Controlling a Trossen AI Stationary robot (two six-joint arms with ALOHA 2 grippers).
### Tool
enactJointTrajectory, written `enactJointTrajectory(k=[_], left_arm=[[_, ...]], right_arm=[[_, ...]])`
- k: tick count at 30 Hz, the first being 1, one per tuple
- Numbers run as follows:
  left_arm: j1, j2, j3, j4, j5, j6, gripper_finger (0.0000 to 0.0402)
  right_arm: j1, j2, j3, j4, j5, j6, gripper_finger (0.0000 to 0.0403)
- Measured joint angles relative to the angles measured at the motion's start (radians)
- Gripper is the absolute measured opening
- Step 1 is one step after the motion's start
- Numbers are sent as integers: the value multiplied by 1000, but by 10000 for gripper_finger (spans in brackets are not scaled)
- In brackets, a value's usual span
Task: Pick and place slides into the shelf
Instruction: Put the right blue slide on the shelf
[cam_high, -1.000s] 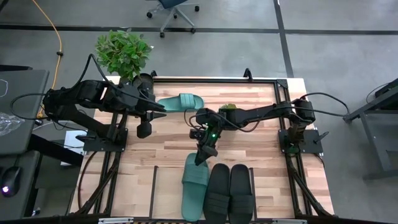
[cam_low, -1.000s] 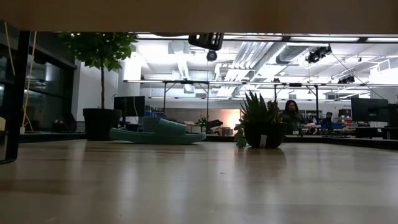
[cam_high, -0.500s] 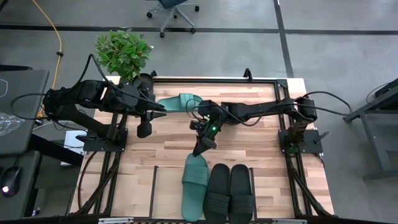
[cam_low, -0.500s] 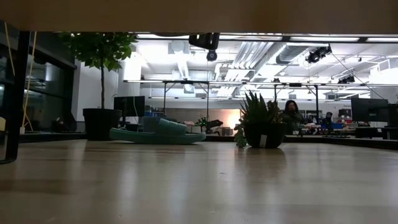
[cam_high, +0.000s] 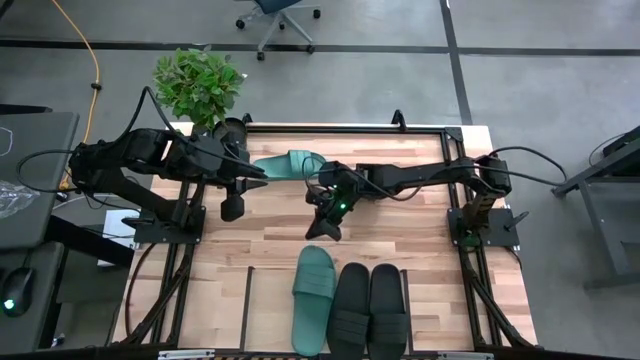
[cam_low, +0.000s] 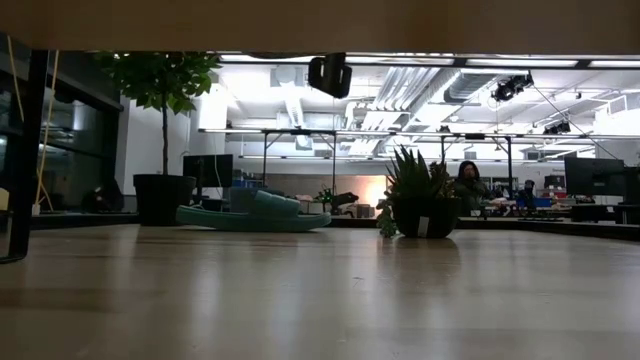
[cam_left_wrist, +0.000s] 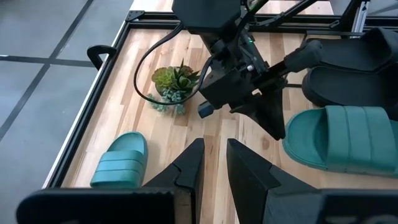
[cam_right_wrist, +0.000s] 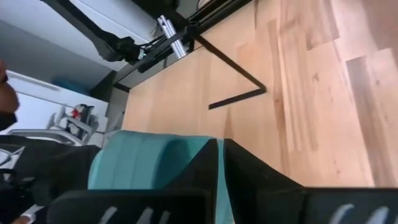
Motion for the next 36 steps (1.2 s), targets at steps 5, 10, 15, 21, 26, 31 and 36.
enactJointTrajectory(k=[5, 10, 15, 21, 26, 31, 36], left_arm=[[0, 0, 0, 0, -1, 0, 58], [0, 0, 0, 0, -1, -3, 58], [0, 0, 0, 0, -1, -4, 58], [0, 0, 0, 0, -1, -11, 58], [0, 0, 0, 0, -1, -16, 58], [0, 0, 0, 0, -1, -19, 58], [0, 0, 0, 0, 0, -19, 58]], right_arm=[[0, 0, 0, -51, 24, -36, 16], [20, 8, 0, -130, 45, -77, 16], [36, 8, 1, -128, 68, -86, 16], [40, 8, 1, -133, 44, -101, 16], [40, 8, 1, -133, 24, -103, 16], [40, 8, 1, -133, -11, -110, 16], [40, 8, 1, -133, -10, -110, 16]])
